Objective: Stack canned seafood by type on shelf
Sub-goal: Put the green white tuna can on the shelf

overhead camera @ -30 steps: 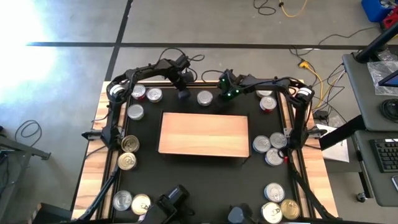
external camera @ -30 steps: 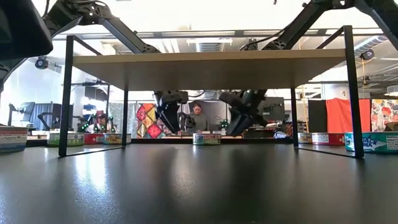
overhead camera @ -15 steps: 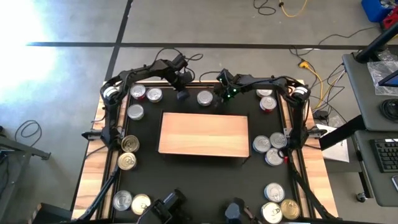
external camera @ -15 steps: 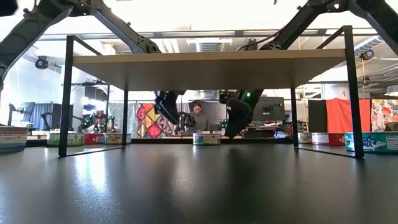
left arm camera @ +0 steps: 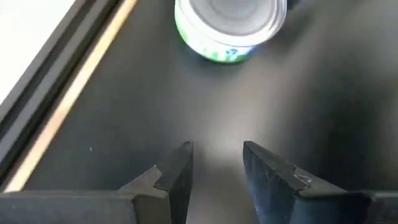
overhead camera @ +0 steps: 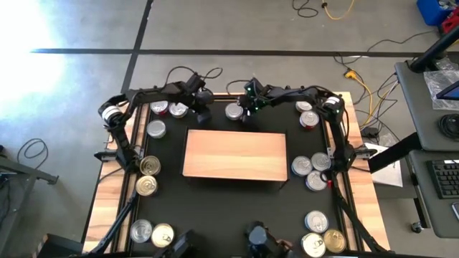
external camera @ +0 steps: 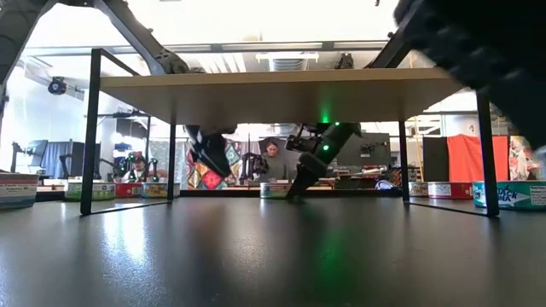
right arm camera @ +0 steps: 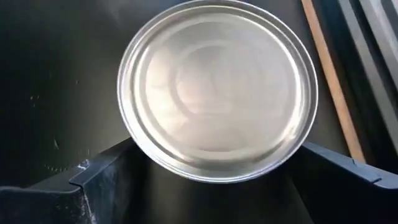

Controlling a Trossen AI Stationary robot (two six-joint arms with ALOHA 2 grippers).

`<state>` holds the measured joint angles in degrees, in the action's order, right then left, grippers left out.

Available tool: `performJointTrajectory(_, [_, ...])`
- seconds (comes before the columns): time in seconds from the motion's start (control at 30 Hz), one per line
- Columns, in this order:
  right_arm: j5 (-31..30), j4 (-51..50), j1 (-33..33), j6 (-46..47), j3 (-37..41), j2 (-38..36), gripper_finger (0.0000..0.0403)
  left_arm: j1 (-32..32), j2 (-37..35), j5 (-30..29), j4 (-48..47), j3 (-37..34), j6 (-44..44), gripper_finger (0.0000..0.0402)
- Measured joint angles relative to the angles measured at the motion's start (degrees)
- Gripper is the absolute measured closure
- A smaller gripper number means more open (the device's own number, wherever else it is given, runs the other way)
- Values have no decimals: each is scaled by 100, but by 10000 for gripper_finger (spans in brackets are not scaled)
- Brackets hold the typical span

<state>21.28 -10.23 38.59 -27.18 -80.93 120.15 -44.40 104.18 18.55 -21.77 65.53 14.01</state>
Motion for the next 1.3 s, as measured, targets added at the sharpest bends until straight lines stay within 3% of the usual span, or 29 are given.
performJointTrajectory(0.1, [13,18,-59,36,-220,164,31,0,280,-4,331,33,-53,277])
performJointTrajectory(0.43, [125,203,-211,30,-405,273,31,-2,1243,-37,175,860,-1,277])
performJointTrajectory(0.8, [54,430,-360,488,-393,12,31,0,1321,-131,44,1006,372,277])
performJointTrajectory(1.3, [41,183,-381,271,-343,128,31,101,1303,-2,51,975,700,277])
